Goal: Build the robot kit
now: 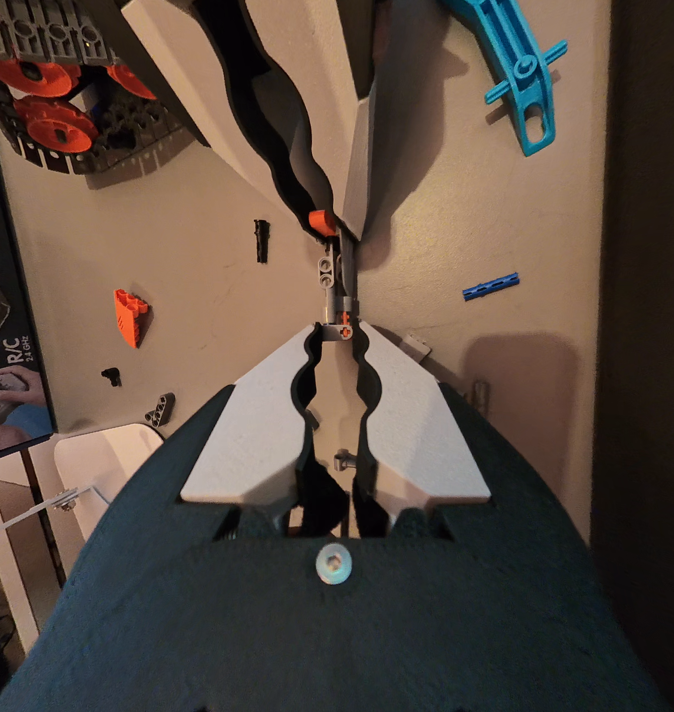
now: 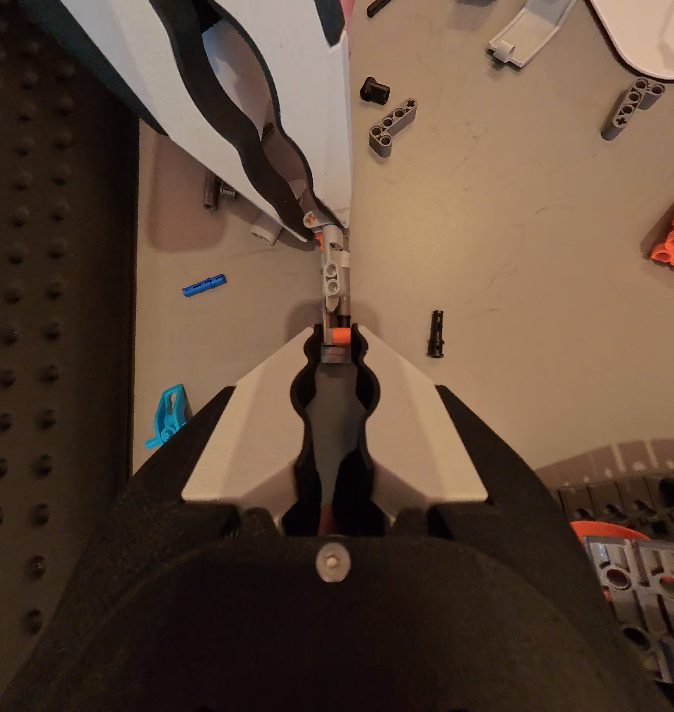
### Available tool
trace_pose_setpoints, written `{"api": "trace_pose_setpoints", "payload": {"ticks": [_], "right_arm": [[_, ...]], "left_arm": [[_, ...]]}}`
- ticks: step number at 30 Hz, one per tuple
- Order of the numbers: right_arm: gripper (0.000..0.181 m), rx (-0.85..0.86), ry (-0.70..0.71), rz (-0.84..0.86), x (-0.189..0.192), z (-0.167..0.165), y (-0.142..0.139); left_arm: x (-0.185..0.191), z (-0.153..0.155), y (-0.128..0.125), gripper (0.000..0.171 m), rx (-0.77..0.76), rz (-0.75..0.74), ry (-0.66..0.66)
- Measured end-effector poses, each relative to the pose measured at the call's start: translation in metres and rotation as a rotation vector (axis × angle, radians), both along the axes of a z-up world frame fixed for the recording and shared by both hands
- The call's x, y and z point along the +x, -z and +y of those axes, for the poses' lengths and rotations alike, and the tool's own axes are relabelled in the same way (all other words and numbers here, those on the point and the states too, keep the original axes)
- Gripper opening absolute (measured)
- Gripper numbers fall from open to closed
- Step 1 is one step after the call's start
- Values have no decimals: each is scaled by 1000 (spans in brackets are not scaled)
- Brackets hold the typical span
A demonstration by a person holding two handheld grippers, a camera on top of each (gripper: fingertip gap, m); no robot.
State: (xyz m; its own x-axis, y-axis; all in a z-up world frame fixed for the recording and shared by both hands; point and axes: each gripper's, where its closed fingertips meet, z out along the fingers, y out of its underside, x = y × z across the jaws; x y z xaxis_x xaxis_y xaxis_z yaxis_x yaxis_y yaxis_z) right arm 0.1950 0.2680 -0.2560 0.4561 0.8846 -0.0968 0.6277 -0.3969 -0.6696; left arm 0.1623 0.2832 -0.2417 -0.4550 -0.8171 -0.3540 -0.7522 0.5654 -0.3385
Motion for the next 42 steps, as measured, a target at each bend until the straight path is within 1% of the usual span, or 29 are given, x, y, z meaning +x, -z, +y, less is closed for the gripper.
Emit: {"api": "trace_pose_setpoints", "payload": {"ticks": [2, 7, 16, 18, 22, 25, 33, 42], "right_arm": [[12, 2, 3, -5, 0, 0, 0], [12, 13, 3, -18, 0, 1, 0], [12, 28, 7, -40, 0, 1, 0], [12, 28, 7, -39, 0, 1, 0], [12, 27, 8, -40, 1, 1, 0], [12, 28, 8, -41, 1, 1, 0], [12, 30, 17, -39, 1, 2, 0], [12, 43, 25, -42, 2, 5, 0]], "left_arm": [[-1, -5, -1, 14, -34, 10, -3], [-1, -1, 0, 14, -60, 17, -39], [-2, 1, -1, 14, 55, 61, -42], [-4, -2, -1, 14, 42, 67, -42], [-5, 3, -1, 14, 38, 65, -63], [-3, 3, -1, 14, 6, 53, -67], [1, 9, 2, 14, 14, 39, -73], [4, 14, 2, 14, -52, 11, -64]]}}
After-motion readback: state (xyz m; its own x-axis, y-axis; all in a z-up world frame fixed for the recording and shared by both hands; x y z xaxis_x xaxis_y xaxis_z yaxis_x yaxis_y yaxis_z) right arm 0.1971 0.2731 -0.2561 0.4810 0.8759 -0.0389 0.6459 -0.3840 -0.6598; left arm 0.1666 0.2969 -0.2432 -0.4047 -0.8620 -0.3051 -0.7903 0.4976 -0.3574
